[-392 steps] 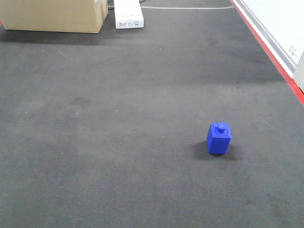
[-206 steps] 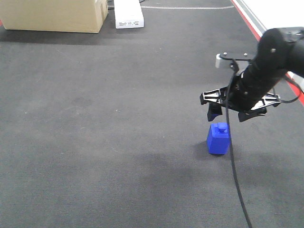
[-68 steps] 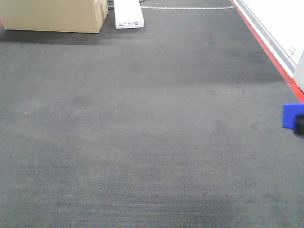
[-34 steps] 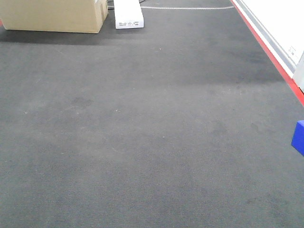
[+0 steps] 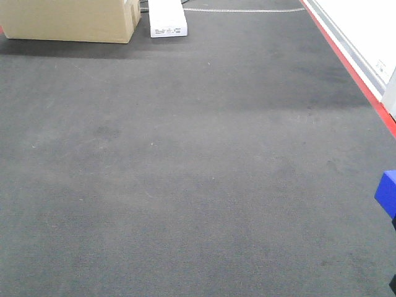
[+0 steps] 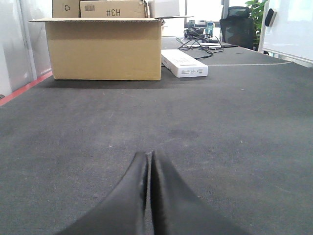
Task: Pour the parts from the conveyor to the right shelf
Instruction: 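Lift the blue block with the right gripper and pull it toward the robot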
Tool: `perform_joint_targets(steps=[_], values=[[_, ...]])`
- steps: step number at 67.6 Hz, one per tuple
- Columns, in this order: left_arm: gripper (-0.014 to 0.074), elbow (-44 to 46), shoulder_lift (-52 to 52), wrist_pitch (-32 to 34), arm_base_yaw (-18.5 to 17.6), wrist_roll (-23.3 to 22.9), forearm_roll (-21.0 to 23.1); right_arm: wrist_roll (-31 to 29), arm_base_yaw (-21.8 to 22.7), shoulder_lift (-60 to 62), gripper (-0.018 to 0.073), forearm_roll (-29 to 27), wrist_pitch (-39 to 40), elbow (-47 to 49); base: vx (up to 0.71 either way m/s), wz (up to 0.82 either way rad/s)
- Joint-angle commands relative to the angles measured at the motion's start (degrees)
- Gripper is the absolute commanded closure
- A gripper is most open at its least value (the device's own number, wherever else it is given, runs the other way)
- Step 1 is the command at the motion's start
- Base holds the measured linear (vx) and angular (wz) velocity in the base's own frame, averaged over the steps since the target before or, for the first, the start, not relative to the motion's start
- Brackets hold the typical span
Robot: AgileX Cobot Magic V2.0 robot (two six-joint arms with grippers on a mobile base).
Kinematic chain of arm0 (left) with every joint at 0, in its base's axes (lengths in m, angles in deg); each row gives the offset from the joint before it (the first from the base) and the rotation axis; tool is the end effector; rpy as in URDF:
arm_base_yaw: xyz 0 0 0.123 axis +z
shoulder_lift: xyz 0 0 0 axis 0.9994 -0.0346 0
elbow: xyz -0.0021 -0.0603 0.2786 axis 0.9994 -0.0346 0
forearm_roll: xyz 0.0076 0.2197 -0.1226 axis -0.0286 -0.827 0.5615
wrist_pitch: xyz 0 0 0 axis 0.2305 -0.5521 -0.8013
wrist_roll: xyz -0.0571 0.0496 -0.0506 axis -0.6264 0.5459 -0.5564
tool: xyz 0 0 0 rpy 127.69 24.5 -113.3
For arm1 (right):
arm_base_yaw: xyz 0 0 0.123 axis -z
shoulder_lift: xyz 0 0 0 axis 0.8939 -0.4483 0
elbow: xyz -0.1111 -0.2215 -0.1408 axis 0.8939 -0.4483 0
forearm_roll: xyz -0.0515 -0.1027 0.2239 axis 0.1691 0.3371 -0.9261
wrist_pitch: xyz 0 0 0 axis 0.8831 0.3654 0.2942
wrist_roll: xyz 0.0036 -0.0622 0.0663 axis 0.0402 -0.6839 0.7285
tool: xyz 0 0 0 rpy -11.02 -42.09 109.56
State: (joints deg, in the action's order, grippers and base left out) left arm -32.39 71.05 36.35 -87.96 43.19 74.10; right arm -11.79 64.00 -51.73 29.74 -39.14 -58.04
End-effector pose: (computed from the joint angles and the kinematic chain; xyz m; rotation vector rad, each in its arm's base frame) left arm 0.0561 0.0003 0.1964 -0.0118 1.5866 -0.0063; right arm 0.0749 0.0068 0.2472 -0.1161 1.7376 0.0100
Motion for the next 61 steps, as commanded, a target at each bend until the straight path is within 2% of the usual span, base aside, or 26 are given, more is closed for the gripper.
perform_joint_targets(steps=[1, 61], values=[[0.0603, 1.12, 0.3, 4.16, -0.2, -0.42, 0.35, -0.54, 0.06, -0.5, 0.0561, -0.43, 4.63, 1.46, 0.0, 0.0], [0.0603, 1.12, 0.3, 4.16, -0.2, -0.42, 0.35, -0.54, 0.06, -0.5, 0.0561, -0.43, 4.39, 1.46, 0.0, 0.0]])
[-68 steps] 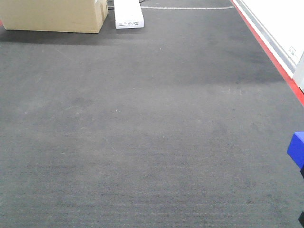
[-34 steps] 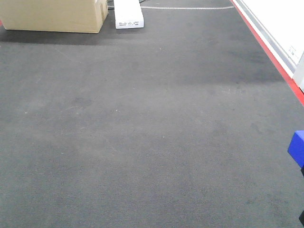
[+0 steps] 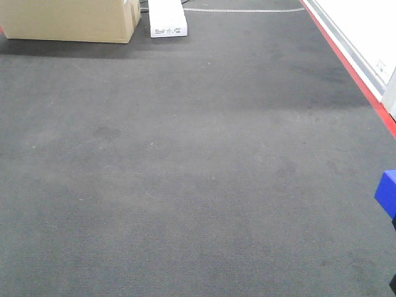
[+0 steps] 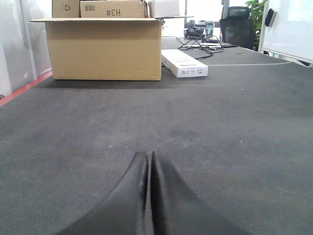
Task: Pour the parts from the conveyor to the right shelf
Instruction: 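Lift the blue block with the right gripper and pull it toward the robot, then back away from the conveyor and turn, holding the block in the right gripper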
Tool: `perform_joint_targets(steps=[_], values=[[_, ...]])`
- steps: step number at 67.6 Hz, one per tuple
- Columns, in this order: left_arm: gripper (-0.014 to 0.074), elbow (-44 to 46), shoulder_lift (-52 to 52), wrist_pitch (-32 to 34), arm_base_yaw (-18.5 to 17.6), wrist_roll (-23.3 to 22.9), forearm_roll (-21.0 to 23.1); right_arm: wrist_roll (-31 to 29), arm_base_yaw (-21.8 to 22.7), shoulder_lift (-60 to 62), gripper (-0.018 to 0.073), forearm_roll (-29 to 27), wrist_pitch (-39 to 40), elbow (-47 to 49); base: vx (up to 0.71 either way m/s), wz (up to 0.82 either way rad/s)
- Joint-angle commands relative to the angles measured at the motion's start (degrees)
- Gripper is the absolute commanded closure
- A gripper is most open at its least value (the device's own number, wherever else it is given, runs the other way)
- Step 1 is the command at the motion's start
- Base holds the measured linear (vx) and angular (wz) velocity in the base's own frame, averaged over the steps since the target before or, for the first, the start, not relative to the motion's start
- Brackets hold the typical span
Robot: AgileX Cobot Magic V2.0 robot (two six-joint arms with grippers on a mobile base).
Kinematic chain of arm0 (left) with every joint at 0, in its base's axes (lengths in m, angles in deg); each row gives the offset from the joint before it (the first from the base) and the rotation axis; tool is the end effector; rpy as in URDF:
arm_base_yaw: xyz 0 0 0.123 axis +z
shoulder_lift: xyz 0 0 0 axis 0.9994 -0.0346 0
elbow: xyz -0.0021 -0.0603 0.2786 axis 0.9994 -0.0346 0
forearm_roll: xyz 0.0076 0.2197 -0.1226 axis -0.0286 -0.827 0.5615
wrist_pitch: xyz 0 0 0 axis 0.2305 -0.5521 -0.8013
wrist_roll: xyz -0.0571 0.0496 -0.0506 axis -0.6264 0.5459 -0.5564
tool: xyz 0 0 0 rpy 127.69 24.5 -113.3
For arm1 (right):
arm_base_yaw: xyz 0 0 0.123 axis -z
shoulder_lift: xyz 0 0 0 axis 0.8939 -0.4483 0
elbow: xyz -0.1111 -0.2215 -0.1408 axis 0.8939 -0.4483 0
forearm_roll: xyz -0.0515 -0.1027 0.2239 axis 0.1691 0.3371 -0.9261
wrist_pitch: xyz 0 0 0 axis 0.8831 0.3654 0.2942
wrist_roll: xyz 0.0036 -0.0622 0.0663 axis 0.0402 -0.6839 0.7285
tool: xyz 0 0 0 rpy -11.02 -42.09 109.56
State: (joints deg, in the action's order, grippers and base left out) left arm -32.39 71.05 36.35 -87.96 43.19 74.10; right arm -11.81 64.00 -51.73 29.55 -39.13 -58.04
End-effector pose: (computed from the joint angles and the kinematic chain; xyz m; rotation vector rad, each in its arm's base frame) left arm 0.0561 0.0003 0.1964 -0.0118 1.5866 -0.0063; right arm 0.0750 0.0069 0.2473 -0.1141 1.7373 0.0127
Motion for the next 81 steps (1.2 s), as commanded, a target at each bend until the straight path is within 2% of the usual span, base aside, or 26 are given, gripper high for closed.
perform_joint_targets(steps=[1, 42, 81], values=[[0.0603, 1.12, 0.3, 4.16, -0.2, -0.42, 0.35, -0.52, 0.06, -0.5, 0.0561, -0.24, 4.37, 1.46, 0.0, 0.0], [0.0603, 1.12, 0.3, 4.16, -0.2, -0.42, 0.35, -0.52, 0.06, -0.5, 0.0561, -0.24, 4.43, 1.46, -0.05, -0.03], [0.0603, 1.12, 0.3, 4.16, -0.2, -0.42, 0.35, -0.52, 0.06, -0.5, 0.0561, -0.24, 4.43, 1.46, -0.34, -0.02]])
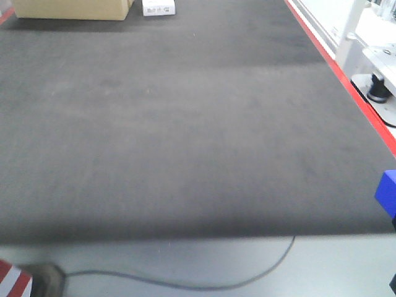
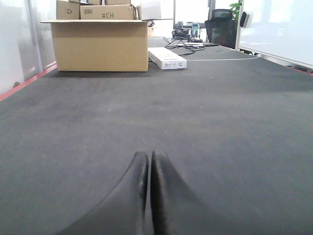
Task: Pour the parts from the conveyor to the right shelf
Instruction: 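Back away from the conveyor and turn, holding the block in the right gripper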
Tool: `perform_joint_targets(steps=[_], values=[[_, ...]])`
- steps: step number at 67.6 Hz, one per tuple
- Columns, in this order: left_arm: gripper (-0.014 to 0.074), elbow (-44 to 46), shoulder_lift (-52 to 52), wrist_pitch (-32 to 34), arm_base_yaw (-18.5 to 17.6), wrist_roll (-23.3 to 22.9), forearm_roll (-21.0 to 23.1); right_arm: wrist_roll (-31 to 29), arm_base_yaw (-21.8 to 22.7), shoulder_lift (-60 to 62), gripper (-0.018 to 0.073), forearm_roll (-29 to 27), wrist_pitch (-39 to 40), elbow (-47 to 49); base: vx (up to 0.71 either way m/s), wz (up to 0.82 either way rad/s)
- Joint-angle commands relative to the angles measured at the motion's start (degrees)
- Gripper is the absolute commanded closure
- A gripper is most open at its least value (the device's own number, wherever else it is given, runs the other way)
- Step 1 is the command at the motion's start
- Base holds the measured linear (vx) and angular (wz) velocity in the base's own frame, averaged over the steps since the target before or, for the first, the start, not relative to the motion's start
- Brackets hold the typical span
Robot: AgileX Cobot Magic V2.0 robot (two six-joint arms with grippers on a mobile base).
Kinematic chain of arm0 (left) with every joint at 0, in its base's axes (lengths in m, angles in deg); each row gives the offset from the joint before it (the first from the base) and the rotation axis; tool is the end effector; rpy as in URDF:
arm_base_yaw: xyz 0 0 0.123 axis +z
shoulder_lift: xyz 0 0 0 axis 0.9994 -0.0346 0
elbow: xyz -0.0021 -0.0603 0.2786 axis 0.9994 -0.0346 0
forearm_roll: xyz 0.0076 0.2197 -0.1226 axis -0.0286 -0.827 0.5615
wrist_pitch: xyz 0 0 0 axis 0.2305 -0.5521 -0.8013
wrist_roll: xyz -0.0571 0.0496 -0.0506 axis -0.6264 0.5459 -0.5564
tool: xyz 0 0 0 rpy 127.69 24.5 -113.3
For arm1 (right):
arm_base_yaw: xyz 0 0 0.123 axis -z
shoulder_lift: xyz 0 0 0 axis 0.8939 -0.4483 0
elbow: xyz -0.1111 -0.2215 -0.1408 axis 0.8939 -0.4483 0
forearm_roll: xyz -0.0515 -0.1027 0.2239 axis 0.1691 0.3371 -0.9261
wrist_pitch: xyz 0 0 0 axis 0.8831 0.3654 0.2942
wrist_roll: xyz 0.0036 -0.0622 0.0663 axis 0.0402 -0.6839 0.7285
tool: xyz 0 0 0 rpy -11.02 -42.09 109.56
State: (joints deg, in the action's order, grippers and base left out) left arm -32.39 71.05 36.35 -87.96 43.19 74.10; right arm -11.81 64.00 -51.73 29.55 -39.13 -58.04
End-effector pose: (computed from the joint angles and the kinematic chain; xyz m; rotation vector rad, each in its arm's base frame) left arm 0.0561 0.0003 0.1964 -0.0118 1.5866 -0.0063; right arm 0.0750 0.0069 0.2473 -0.1141 1.7373 0.0127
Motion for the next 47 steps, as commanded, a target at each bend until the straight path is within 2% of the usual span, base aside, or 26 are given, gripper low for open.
perform_joint_targets(steps=[1, 27, 47], values=[[0.0603, 1.12, 0.3, 4.16, -0.2, -0.42, 0.35, -0.52, 0.06, -0.5, 0.0561, -0.24, 4.43, 1.46, -0.43, -0.03], [0.0603, 1.12, 0.3, 4.16, -0.2, -0.42, 0.35, -0.52, 0.06, -0.5, 0.0561, -0.24, 4.38, 1.46, -0.41, 0.02], [0.0603, 1.12, 0.3, 4.16, -0.2, -0.42, 0.35, -0.52, 0.06, -0.5, 0.0561, -0.24, 4.38, 1.46, -0.28, 0.04]])
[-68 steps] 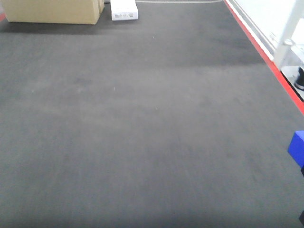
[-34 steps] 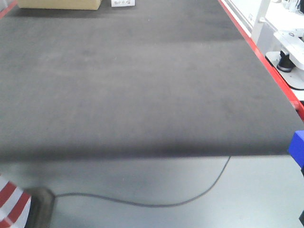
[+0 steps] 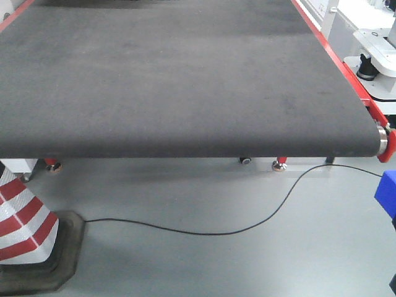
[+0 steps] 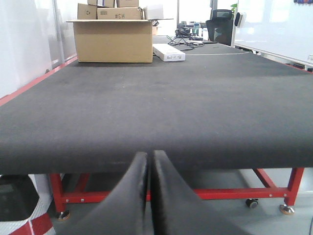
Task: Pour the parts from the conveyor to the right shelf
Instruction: 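Back away from the conveyor and turn, holding the block in the right gripper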
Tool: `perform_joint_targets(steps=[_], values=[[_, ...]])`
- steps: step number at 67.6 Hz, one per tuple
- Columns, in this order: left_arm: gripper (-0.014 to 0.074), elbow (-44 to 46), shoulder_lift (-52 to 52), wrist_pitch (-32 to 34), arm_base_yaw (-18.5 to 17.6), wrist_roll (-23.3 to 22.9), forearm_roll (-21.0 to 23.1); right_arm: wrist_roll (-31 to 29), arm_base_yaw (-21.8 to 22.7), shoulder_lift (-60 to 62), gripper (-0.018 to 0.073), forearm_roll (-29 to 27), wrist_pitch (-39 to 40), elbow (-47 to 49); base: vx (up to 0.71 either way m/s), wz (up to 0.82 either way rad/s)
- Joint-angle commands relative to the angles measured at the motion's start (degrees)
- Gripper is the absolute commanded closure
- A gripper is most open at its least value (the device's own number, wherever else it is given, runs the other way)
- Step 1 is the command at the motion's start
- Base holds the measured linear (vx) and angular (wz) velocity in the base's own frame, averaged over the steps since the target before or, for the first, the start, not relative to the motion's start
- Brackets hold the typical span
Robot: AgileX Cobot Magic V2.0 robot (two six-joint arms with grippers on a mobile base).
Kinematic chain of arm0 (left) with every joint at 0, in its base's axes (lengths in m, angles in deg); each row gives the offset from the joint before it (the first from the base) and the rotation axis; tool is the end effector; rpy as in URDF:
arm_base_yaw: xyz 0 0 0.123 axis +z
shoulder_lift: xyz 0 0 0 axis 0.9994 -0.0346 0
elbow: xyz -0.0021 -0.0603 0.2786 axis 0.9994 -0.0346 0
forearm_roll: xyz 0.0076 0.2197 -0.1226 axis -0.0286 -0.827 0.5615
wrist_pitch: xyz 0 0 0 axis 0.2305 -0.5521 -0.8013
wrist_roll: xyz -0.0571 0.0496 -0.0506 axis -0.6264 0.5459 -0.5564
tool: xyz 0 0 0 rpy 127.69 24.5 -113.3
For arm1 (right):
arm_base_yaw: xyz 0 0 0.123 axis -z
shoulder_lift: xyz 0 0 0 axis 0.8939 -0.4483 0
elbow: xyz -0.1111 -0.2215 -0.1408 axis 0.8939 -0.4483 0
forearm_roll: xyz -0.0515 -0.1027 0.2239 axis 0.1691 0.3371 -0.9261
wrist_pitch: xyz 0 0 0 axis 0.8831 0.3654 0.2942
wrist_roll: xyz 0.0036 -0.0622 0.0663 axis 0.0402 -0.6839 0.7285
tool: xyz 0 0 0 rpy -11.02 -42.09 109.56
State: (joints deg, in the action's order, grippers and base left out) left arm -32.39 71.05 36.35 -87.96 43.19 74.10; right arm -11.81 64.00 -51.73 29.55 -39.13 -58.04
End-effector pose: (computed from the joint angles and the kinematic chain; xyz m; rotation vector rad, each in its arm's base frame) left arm 0.0561 0.0003 0.1964 -0.0118 1.5866 -0.0063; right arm 0.0750 0.0069 0.2473 -0.1141 1.7373 0.0127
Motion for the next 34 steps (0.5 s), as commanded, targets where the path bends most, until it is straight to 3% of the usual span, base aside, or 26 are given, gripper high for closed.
perform_joint_targets(steps=[1, 21, 34], values=[[0.0603, 1.12, 0.3, 4.16, -0.2, -0.42, 0.35, -0.52, 0.06, -0.5, 0.0561, -0.24, 4.38, 1.46, -0.2, 0.02], [0.0603, 1.12, 0.3, 4.16, -0.2, -0.42, 0.35, -0.52, 0.06, -0.5, 0.0561, -0.24, 4.38, 1.46, -0.15, -0.05], [0.0603, 1.12, 0.3, 4.16, -0.2, -0.42, 0.35, -0.52, 0.06, -0.5, 0.0561, -0.24, 4.38, 1.46, -0.14, -0.45]])
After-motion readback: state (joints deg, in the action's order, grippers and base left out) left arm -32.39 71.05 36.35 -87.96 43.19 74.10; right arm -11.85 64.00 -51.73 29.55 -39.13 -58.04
